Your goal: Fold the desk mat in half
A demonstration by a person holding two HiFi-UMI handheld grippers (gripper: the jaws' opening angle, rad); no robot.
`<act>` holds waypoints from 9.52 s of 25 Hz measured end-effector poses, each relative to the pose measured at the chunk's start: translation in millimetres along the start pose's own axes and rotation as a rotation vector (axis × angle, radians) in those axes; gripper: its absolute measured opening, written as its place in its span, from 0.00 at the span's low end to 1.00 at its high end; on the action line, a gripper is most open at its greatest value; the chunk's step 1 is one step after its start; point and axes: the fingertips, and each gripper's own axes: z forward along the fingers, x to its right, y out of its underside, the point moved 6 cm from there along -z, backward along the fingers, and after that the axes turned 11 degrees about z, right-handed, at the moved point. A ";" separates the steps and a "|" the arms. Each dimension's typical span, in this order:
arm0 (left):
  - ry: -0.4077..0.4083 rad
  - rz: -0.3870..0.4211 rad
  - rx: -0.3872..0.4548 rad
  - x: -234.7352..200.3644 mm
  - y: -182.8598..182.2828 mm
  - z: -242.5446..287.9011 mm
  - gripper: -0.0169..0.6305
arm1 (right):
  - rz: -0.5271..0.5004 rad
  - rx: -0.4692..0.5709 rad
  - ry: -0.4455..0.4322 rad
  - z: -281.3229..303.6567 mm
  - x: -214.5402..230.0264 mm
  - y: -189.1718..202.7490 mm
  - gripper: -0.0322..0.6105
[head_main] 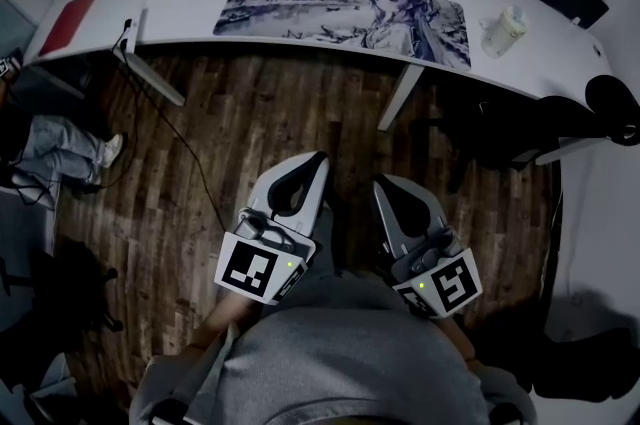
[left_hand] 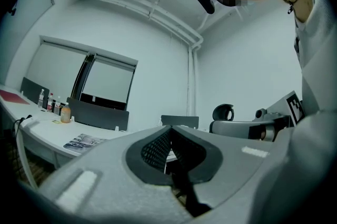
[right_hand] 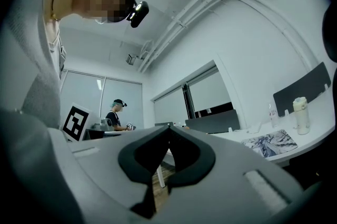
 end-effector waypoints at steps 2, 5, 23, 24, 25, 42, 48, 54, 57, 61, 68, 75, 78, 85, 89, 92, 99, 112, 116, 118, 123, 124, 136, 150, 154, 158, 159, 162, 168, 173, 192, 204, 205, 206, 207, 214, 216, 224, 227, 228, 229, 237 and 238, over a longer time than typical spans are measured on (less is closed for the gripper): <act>0.005 0.002 0.013 -6.4 2.0 9.6 0.02 | -0.011 0.002 0.008 6.4 9.2 -0.2 0.05; 0.023 0.002 0.020 -19.7 5.9 28.7 0.02 | -0.024 0.005 0.024 20.2 25.7 -3.2 0.05; 0.080 0.020 0.026 -145.8 13.7 172.6 0.02 | -0.027 0.037 0.080 166.7 140.7 -28.6 0.05; 0.084 0.020 0.029 -153.3 13.5 180.0 0.02 | -0.028 0.039 0.084 175.3 146.1 -30.6 0.05; 0.087 0.020 0.030 -160.7 13.8 187.1 0.02 | -0.030 0.041 0.088 183.5 151.2 -32.2 0.05; 0.124 0.013 0.025 -258.5 31.2 278.3 0.02 | -0.047 0.056 0.152 286.8 221.0 -37.6 0.05; 0.141 -0.003 0.009 -271.3 41.9 296.9 0.02 | -0.027 0.027 0.186 297.1 236.6 -28.2 0.05; 0.134 -0.006 0.003 -270.8 44.0 304.6 0.02 | -0.030 0.009 0.157 304.4 243.2 -29.5 0.05; 0.141 -0.011 0.006 -270.4 40.9 305.9 0.02 | -0.040 0.005 0.152 305.9 241.7 -32.2 0.05; 0.190 -0.004 0.004 -267.7 41.7 316.8 0.02 | -0.048 0.013 0.194 296.6 246.2 -32.6 0.05; 0.382 0.073 -0.013 -242.5 44.2 351.4 0.02 | -0.102 0.065 0.414 238.2 269.4 -30.9 0.05; 0.524 0.179 -0.021 -212.5 43.3 414.1 0.03 | -0.079 0.103 0.698 164.2 308.1 -32.8 0.05; 0.556 0.216 -0.035 -199.5 46.2 449.0 0.11 | -0.072 0.083 0.790 136.5 335.6 -32.9 0.06; 0.722 0.344 -0.059 -158.7 57.8 540.2 0.28 | -0.016 0.044 0.939 95.5 409.6 -31.8 0.13; 0.829 0.419 -0.085 -134.6 69.4 585.9 0.30 | 0.010 0.011 0.987 85.2 440.5 -28.0 0.16; 0.927 0.460 -0.126 -115.5 84.1 618.7 0.34 | 0.031 -0.012 1.018 78.1 461.4 -23.0 0.20; 1.095 0.560 -0.207 -73.7 123.0 687.2 0.34 | 0.071 -0.107 1.080 63.6 498.9 -0.3 0.24; 1.294 0.673 -0.439 -18.7 222.3 757.8 0.34 | 0.157 -0.302 1.127 46.6 534.7 55.6 0.32; 1.331 0.677 -0.507 3.5 246.2 774.6 0.35 | 0.165 -0.302 1.136 44.3 534.5 62.5 0.33; 1.344 0.674 -0.544 8.5 256.4 780.4 0.35 | 0.173 -0.300 1.135 43.7 536.1 64.5 0.34; 1.388 0.663 -0.599 13.5 268.1 791.9 0.39 | 0.193 -0.286 1.127 43.6 543.9 67.1 0.36; 1.402 0.653 -0.607 14.6 269.6 792.9 0.39 | 0.204 -0.277 1.126 43.3 545.2 67.2 0.36; 1.497 0.637 -0.661 20.0 272.6 793.2 0.34 | 0.286 -0.269 1.122 52.6 549.3 65.3 0.43; 1.471 0.605 -0.719 18.1 273.5 786.0 0.22 | 0.495 -0.164 1.029 56.2 545.3 74.8 0.14; 1.486 0.604 -0.726 18.7 274.2 781.8 0.18 | 0.544 -0.142 0.998 52.5 545.9 72.4 0.15; 1.515 0.638 -0.709 21.6 273.3 777.2 0.11 | 0.500 -0.144 0.959 55.2 544.8 64.4 0.13; 1.513 0.643 -0.701 21.2 272.9 777.7 0.11 | 0.490 -0.143 0.947 56.2 544.9 62.8 0.13; 1.501 0.625 -0.700 19.2 270.2 778.1 0.11 | 0.478 -0.129 0.910 58.5 543.0 58.6 0.12; 1.489 0.588 -0.661 12.2 255.8 773.9 0.10 | 0.443 -0.082 0.846 65.7 534.2 44.8 0.11; 1.456 0.559 -0.599 -5.4 237.8 766.7 0.10 | 0.398 -0.055 0.808 74.1 522.3 35.5 0.11; 1.164 0.508 -0.430 -146.5 197.9 700.4 0.10 | 0.306 -0.057 0.512 183.1 447.8 19.5 0.11; 1.025 0.521 -0.422 -231.6 208.7 662.7 0.10 | 0.258 -0.172 0.343 252.6 414.5 35.8 0.11; 1.017 0.525 -0.423 -237.0 209.7 659.8 0.10 | 0.254 -0.178 0.334 256.1 412.3 37.4 0.11; 1.011 0.528 -0.424 -242.2 210.8 656.9 0.10 | 0.250 -0.183 0.326 259.6 410.1 39.0 0.11; 1.005 0.531 -0.425 -247.2 212.2 654.1 0.10 | 0.247 -0.189 0.320 263.2 408.0 40.6 0.11; 0.968 0.543 -0.416 -280.8 218.0 633.6 0.10 | 0.250 -0.221 0.285 289.7 390.7 50.4 0.11; 0.957 0.547 -0.422 -291.7 220.8 627.5 0.10 | 0.240 -0.238 0.271 296.8 385.7 55.6 0.11; 0.914 0.535 -0.445 -332.8 231.7 603.3 0.10 | 0.245 -0.269 0.228 331.6 365.4 72.9 0.11; 0.903 0.532 -0.461 -349.2 238.3 593.7 0.10 | 0.249 -0.288 0.223 344.1 358.4 80.1 0.11; 0.900 0.531 -0.464 -354.0 240.4 590.8 0.10 | 0.246 -0.294 0.219 348.3 356.0 82.1 0.11; 0.896 0.530 -0.469 -358.8 242.0 587.9 0.10 | 0.244 -0.297 0.213 352.4 353.5 83.9 0.11; 0.871 0.556 -0.493 -394.9 254.2 567.1 0.10 | 0.226 -0.332 0.173 385.7 330.9 94.0 0.11; 0.869 0.559 -0.496 -398.8 255.0 564.2 0.10 | 0.228 -0.333 0.169 389.2 328.2 95.5 0.11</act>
